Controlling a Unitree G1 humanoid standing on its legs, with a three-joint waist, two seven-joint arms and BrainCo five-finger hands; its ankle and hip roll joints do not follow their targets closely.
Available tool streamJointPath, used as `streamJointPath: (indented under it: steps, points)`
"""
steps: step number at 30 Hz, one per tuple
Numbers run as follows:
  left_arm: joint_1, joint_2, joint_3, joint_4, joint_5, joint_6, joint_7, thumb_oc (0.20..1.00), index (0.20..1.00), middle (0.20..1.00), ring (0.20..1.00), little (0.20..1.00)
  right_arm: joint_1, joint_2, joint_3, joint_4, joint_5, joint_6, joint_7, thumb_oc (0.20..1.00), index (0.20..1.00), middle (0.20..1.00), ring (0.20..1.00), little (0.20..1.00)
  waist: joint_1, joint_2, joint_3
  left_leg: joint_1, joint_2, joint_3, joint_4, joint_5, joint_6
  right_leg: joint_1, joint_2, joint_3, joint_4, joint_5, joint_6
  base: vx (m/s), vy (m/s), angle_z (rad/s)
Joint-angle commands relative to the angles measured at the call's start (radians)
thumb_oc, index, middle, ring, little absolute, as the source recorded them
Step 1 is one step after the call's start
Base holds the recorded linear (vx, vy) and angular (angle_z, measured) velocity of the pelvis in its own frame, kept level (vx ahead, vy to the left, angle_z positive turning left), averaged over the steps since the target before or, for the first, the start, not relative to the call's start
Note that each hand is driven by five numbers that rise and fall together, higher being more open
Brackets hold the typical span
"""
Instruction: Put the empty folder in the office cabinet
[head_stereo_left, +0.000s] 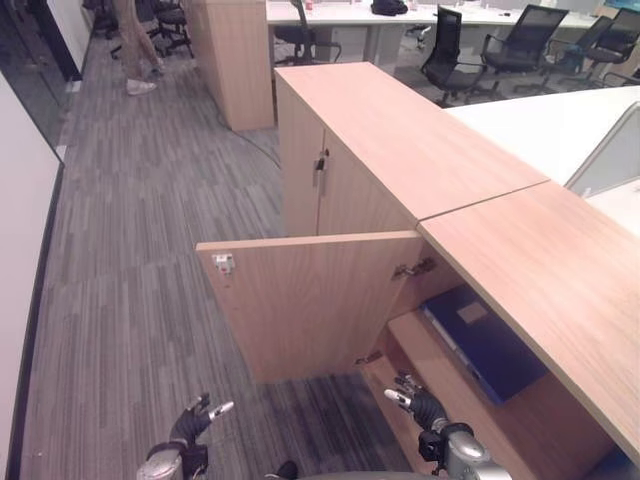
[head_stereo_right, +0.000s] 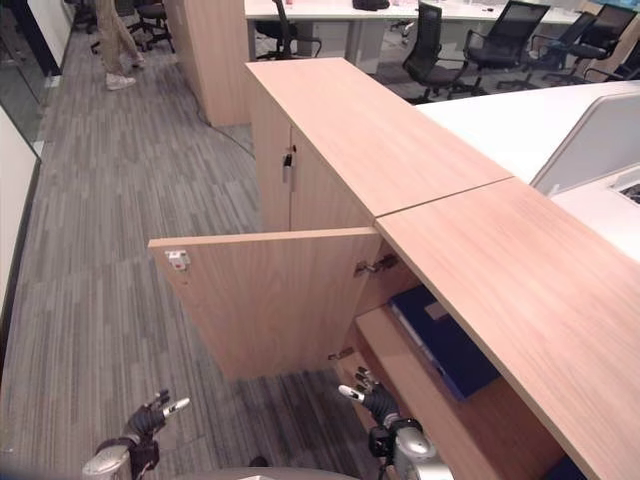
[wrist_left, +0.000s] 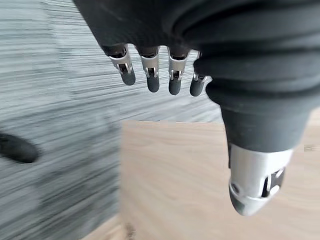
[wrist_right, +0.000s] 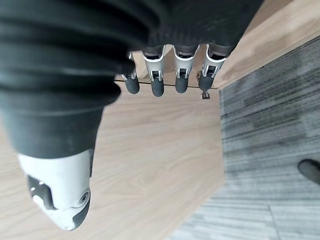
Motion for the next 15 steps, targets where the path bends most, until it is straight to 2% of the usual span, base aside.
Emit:
streamJointPath:
  steps: [1,4,5,8,9,15]
  points:
    - [-0.092,0.066,0.042,-0.003,-0.047,-0.065,0.028,1.000,1.000,1.000,1.000,1.000,0.003,-0.029,-0.012,-0.081,0.023,-0.042,0.000,1.000,1.000,1.000,1.000,1.000,-0.008,0.011,0.005,0.032,0.030,0.100,0.012,-0.051,-0.030,0.005,-0.077,0.019,0.036,-0.004,0.131,0.01,0.046,-0.07]
    - [-0.117,0.095,0.046,-0.027,-0.057,-0.068,0.029,1.000,1.000,1.000,1.000,1.000,0.004,-0.032,-0.008,-0.076,0.018,-0.041,0.002,1.000,1.000,1.000,1.000,1.000,-0.018,0.015,0.003,0.040,0.031,0.110,0.012,-0.055,-0.029,0.005,-0.078,0.028,0.037,-0.003,0.132,0.01,0.035,-0.07]
    - [-0.147,0.141,0.038,-0.057,-0.052,-0.068,0.024,1.000,1.000,1.000,1.000,1.000,0.005,-0.041,-0.003,-0.072,0.010,-0.036,0.010,1.000,1.000,1.000,1.000,1.000,-0.034,0.020,0.001,0.046,0.034,0.124,0.012,-0.060,-0.029,0.003,-0.081,0.037,0.039,0.001,0.135,-0.01,0.041,-0.13]
    - [-0.171,0.181,0.031,-0.096,-0.056,-0.070,0.012,1.000,1.000,1.000,1.000,1.000,0.007,-0.049,0.001,-0.072,0.004,-0.034,0.018,1.000,1.000,1.000,1.000,1.000,-0.044,0.024,-0.001,0.051,0.036,0.136,0.012,-0.064,-0.028,-0.001,-0.082,0.049,0.041,0.003,0.137,0.00,0.035,-0.17]
    - [-0.202,0.220,0.023,-0.112,-0.062,-0.072,-0.005,1.000,1.000,1.000,1.000,1.000,0.007,-0.055,0.004,-0.068,-0.002,-0.032,0.027,1.000,1.000,1.000,1.000,1.000,-0.053,0.027,-0.003,0.053,0.036,0.145,0.012,-0.067,-0.027,-0.004,-0.082,0.058,0.041,0.006,0.140,0.01,0.033,-0.18]
    - [-0.314,0.310,-0.002,-0.095,-0.094,-0.069,-0.053,1.000,1.000,1.000,1.000,1.000,0.003,-0.063,0.017,-0.057,-0.005,-0.030,0.050,1.000,1.000,1.000,1.000,1.000,-0.079,0.029,-0.011,0.064,0.042,0.172,0.012,-0.073,-0.027,-0.011,-0.084,0.080,0.042,0.013,0.150,0.00,0.025,-0.14]
